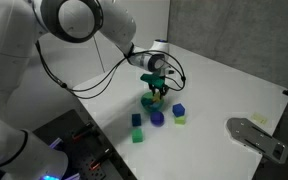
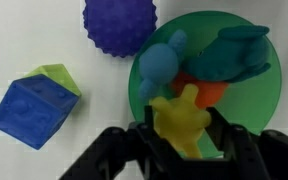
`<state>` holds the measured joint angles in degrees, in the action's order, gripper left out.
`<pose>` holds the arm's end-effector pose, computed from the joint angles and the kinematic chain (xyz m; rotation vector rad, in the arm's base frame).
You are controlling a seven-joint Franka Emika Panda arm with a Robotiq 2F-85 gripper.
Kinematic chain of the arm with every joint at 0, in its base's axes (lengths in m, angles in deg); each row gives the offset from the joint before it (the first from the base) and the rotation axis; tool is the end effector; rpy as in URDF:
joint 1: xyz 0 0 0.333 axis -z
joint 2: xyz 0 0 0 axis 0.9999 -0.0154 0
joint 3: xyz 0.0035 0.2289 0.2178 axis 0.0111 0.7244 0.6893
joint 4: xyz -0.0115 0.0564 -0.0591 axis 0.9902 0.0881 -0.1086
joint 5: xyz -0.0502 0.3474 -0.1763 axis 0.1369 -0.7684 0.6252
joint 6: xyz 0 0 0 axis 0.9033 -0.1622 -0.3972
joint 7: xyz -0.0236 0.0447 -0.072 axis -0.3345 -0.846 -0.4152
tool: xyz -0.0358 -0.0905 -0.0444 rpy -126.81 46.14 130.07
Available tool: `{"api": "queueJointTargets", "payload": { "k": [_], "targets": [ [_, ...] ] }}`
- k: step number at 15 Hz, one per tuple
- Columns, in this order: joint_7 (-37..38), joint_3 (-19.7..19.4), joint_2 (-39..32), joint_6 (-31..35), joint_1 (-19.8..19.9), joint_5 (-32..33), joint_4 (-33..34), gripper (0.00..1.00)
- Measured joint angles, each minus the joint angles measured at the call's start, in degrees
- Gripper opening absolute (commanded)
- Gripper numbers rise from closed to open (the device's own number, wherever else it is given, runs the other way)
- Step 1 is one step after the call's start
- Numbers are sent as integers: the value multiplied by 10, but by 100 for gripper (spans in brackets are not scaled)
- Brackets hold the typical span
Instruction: Remove the yellow star fish toy from the green bowl and place it on the worktop
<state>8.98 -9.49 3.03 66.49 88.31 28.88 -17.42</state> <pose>0.6446 -0.0013 0.1281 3.0503 0.2045 -0.1996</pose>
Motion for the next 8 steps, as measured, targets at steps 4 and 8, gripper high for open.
{"api": "queueJointTargets", "payload": {
  "k": [4, 8],
  "targets": [
    [0, 0, 1, 2, -2, 1, 0, 15],
    [0, 0, 6, 5, -5, 2, -7, 11]
  ]
}}
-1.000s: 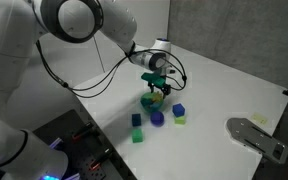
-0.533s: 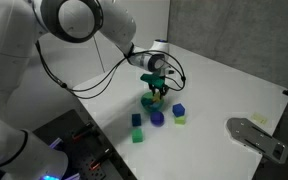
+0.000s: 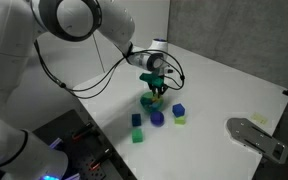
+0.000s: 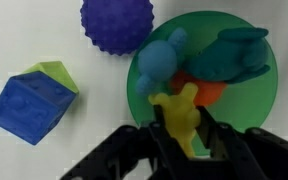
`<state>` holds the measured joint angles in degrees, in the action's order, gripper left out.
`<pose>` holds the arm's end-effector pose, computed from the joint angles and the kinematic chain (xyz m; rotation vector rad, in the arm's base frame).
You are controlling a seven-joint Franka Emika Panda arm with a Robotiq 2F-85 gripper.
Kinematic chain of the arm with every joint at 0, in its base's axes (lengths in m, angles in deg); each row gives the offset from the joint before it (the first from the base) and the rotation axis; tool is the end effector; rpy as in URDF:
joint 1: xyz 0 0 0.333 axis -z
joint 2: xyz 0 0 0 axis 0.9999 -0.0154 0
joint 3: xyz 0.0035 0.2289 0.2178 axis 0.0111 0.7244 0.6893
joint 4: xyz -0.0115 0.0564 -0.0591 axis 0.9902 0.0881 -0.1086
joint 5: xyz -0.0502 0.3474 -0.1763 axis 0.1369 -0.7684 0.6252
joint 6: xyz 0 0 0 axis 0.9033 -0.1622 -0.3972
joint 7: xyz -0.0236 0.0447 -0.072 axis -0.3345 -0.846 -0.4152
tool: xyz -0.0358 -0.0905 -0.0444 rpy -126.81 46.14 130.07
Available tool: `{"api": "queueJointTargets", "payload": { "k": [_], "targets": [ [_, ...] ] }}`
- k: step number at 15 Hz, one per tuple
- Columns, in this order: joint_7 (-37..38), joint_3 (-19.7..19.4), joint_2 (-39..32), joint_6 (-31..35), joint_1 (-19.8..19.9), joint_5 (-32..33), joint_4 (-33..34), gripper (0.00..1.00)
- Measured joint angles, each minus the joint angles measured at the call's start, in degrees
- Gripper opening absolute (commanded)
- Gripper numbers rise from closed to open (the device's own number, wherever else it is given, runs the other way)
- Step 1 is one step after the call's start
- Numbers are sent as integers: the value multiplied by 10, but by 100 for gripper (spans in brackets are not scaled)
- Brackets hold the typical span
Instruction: Remove the yellow star fish toy from the green bowl and place it on the worktop
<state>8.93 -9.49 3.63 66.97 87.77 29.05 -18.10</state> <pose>0.6432 0.0049 0.1311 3.0476 0.2240 -0.1884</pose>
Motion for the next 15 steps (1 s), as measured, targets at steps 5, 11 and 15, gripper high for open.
{"api": "queueJointTargets", "payload": {
  "k": [5, 11, 15],
  "targets": [
    [1, 0, 32, 32, -14, 0, -56, 10],
    [4, 0, 109, 89, -27, 0, -149, 10],
    [5, -2, 161, 94, -24, 0, -178, 10]
  ]
}}
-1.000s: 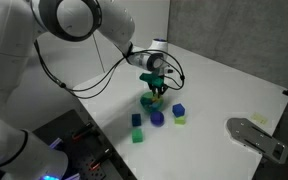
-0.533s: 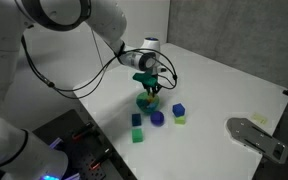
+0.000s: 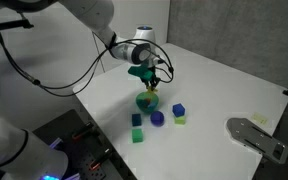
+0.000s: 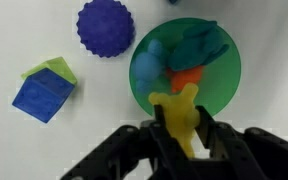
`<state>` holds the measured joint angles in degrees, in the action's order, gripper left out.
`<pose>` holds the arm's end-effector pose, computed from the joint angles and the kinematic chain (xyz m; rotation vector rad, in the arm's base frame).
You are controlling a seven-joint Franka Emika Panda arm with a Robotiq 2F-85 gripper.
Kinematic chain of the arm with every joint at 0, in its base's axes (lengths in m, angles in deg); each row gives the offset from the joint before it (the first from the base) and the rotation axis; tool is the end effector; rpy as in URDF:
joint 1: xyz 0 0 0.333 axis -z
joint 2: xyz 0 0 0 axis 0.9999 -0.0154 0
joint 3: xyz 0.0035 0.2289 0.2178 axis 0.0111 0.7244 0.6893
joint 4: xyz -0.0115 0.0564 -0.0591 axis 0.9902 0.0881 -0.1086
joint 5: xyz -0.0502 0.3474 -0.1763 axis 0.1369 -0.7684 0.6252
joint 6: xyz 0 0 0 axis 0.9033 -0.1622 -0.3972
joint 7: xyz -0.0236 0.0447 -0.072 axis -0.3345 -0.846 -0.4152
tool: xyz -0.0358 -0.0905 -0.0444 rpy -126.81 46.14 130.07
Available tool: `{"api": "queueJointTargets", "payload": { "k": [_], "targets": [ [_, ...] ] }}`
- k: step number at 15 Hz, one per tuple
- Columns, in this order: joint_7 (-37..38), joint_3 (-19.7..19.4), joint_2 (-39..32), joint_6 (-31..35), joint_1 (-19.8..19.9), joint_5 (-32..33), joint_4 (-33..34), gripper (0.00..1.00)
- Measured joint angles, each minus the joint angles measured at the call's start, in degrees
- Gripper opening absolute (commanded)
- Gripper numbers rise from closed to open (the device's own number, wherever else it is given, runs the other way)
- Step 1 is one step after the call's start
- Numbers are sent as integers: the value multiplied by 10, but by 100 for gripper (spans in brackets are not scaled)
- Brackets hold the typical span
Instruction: Remove the yellow star fish toy from the green bowl and place it on the worktop
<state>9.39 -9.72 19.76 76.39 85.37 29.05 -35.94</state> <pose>0.5898 0.0289 0.2029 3.0572 0.2785 0.0201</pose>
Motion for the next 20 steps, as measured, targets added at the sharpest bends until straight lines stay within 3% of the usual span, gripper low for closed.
{"api": "queueJointTargets", "payload": {
  "k": [6, 20],
  "targets": [
    [-3, -4, 32, 0, 50, -22, -4, 10],
    [-80, -13, 13, -5, 190, -148, -58, 10]
  ]
}}
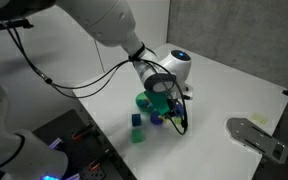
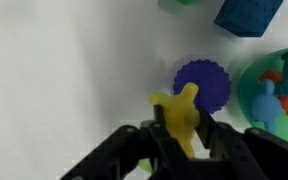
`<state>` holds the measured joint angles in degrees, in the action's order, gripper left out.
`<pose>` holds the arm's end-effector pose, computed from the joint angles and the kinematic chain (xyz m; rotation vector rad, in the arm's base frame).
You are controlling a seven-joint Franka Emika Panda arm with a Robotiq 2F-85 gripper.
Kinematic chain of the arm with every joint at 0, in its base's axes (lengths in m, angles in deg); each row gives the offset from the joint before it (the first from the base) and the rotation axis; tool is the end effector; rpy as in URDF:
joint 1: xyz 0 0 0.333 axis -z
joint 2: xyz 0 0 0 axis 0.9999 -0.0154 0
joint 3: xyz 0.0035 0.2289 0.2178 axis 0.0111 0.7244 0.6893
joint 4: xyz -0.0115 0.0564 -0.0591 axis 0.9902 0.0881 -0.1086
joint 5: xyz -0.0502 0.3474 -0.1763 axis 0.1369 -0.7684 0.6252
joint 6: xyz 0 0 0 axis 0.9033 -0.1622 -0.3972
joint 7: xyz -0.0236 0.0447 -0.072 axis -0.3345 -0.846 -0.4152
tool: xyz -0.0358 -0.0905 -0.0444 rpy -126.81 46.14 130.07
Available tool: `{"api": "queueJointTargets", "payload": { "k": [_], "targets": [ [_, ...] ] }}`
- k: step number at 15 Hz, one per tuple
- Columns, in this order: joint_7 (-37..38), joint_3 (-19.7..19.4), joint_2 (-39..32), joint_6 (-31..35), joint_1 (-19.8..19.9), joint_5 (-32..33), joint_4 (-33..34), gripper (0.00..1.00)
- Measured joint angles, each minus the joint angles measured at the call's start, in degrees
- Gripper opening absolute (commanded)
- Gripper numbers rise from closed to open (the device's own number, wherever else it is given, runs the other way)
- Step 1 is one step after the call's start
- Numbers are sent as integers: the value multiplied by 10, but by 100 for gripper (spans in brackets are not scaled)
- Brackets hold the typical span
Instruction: Remove the yellow star fish toy from the green bowl and place it on the worktop
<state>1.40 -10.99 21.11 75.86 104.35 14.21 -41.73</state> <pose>0.5268 -0.1696 0.1795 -3.0410 0.3795 0.0850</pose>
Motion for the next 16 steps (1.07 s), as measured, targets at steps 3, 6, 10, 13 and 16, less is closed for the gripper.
{"api": "queueJointTargets", "payload": {
  "k": [3, 6, 10, 13, 16],
  "targets": [
    [-2, -5, -13, 0, 24, -21, 4, 60],
    [-2, -12, -24, 0, 30, -24, 11, 77],
    [-1, -13, -31, -2, 24, -24, 18, 100],
    [-1, -13, -29, -17, 9, -16, 23, 100],
    [2, -13, -18, -32, -18, 8, 20, 100]
  ]
}}
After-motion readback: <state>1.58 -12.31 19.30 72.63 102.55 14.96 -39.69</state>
